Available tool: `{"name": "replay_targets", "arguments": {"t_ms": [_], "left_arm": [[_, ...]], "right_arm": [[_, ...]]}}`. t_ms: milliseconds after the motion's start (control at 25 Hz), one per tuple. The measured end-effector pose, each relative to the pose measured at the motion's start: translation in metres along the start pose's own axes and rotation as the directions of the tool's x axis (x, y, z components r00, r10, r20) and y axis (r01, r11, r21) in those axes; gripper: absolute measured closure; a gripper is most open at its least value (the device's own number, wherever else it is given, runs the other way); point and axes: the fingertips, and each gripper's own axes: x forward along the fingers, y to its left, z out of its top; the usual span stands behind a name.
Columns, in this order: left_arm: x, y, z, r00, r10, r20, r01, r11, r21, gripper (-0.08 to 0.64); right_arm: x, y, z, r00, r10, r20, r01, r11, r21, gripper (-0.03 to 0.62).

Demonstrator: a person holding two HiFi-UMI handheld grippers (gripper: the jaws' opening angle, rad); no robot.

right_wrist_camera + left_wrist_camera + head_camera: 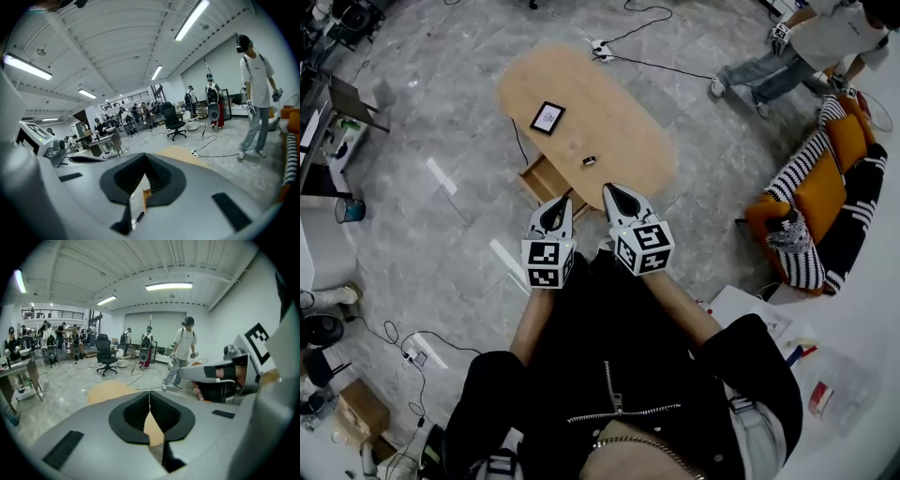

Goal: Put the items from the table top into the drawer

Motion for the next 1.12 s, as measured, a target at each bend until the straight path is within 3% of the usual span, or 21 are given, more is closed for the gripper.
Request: {"name": "replay_targets", "arguments": {"t_ms": [360, 600, 1120], "left_arm": [[0.01, 0.02, -0.007, 0.999, 0.015, -0.029, -0.016, 0.999, -0.038, 0.546], [0.027, 0.039, -0.003, 0.999, -0.007, -0.041, 0.006, 1.0, -0.027, 0.545], [0.067, 0.136, -0.008, 0.992, -0.056, -0.112, 0.055, 0.998, -0.012, 0.545]], "right_arm": [[0.029, 0.001, 0.001, 0.999, 0.027, -0.032, -0.027, 1.0, -0.007, 0.583], [0.057, -0.002, 0.005, 0.999, 0.012, -0.045, -0.012, 1.0, 0.003, 0.583], [0.148, 0.005, -0.003, 0.988, -0.068, -0.138, 0.072, 0.997, 0.03, 0.583]]}}
